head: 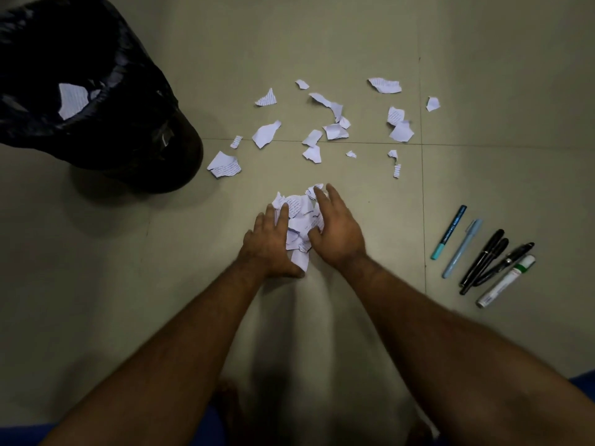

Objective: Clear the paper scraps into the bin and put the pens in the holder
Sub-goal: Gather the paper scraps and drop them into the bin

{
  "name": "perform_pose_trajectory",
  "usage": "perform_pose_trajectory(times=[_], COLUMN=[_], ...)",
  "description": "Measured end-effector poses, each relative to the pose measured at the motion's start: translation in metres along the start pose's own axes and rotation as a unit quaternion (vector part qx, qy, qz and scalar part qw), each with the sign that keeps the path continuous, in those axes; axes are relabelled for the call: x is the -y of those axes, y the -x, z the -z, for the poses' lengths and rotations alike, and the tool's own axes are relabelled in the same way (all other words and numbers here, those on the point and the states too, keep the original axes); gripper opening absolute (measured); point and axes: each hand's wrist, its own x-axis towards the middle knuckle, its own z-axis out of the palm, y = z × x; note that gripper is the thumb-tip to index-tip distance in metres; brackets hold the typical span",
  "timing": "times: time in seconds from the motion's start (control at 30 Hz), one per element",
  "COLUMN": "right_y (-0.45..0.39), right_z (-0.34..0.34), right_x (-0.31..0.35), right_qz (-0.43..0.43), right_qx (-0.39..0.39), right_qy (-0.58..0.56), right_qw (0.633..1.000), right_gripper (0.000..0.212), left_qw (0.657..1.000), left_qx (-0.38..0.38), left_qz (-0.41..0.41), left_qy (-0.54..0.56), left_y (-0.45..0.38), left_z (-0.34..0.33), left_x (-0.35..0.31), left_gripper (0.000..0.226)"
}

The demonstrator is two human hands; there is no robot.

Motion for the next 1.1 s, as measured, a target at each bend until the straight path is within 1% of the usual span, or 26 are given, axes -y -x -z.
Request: perform_pose_trajectory(times=[0.07,0.13,0.2,0.27,0.3,0.33,0.37,0.4,0.43,0.47,0.53,0.57,0.63,0.7,0.73,0.77,0.8,0.87,0.93,1.0,1.1], right_y=[-0.012,-0.021,-0.023,-0.022,-0.02,-0.017,-0.015,-0.012,-0.008,-0.004,0.003,0.005,0.007,0.008,0.009,0.01,0.012,0.011,0.005,-0.005,-0.027], right_z=[0.003,0.0,-0.003,-0.004,-0.004,-0.005,-0.006,-0.006,-0.008,-0.01,-0.015,-0.017,-0.019,-0.018,-0.015,-0.012,-0.01,-0.008,-0.006,-0.001,0.017], right_x=[-0.006,-0.008,-0.006,-0.001,0.001,0.003,0.006,0.008,0.008,0.008,0.007,0.005,0.002,0.004,0.009,0.014,0.018,0.023,0.03,0.045,0.075], right_qz=[0.041,0.065,0.08,0.079,0.077,0.075,0.073,0.072,0.078,0.084,0.096,0.095,0.08,0.061,0.042,0.022,-0.005,-0.084,-0.188,-0.252,-0.259], right_qx=[0.085,0.163,0.189,0.207,0.204,0.194,0.178,0.161,0.142,0.124,0.081,0.067,0.072,0.094,0.098,0.089,0.071,0.028,-0.011,-0.038,-0.081], right_qy=[0.101,0.183,0.216,0.219,0.217,0.21,0.2,0.191,0.186,0.184,0.17,0.165,0.175,0.155,0.12,0.076,0.037,-0.035,-0.128,-0.196,-0.255], right_qw=[0.99,0.967,0.955,0.95,0.951,0.955,0.961,0.966,0.969,0.971,0.977,0.979,0.979,0.982,0.987,0.993,0.997,0.995,0.974,0.947,0.928], right_gripper=[0.092,0.102,0.104,0.1,0.092,0.081,0.07,0.061,0.053,0.046,0.029,0.023,0.016,0.022,0.029,0.036,0.039,0.029,0.017,0.015,0.014], left_qw=[0.998,0.996,0.993,0.993,0.994,0.996,0.999,0.999,0.998,0.996,0.99,0.989,0.991,0.988,0.983,0.977,0.97,0.948,0.918,0.901,0.879], left_qx=[0.028,0.028,0.045,0.068,0.068,0.058,0.032,-0.006,-0.049,-0.085,-0.132,-0.135,-0.116,-0.114,-0.125,-0.133,-0.137,-0.132,-0.143,-0.168,-0.19], left_qz=[0.009,0.006,0.013,0.026,0.025,0.027,0.034,0.039,0.036,0.032,0.035,0.042,0.061,0.076,0.085,0.097,0.113,0.167,0.206,0.21,0.198], left_qy=[-0.052,-0.079,-0.105,-0.095,-0.087,-0.067,-0.027,0.009,0.018,0.012,0.02,0.029,0.038,0.077,0.106,0.135,0.164,0.236,0.308,0.342,0.391], left_y=[-0.003,-0.011,-0.021,-0.023,-0.02,-0.015,-0.01,-0.005,0.0,0.005,0.011,0.012,0.01,0.011,0.012,0.013,0.013,0.012,0.008,0.0,-0.013], left_z=[0.002,0.003,-0.001,-0.006,-0.004,-0.004,-0.003,-0.004,-0.005,-0.007,-0.009,-0.008,-0.005,0.0,0.003,0.006,0.01,0.021,0.035,0.051,0.086], left_x=[0.0,-0.001,-0.003,-0.012,-0.019,-0.026,-0.032,-0.034,-0.035,-0.035,-0.031,-0.03,-0.026,-0.026,-0.027,-0.028,-0.028,-0.028,-0.024,-0.019,-0.014], left_gripper=[0.145,0.148,0.149,0.138,0.129,0.112,0.089,0.067,0.053,0.045,0.034,0.031,0.035,0.043,0.044,0.04,0.03,0.016,0.014,0.013,0.01])
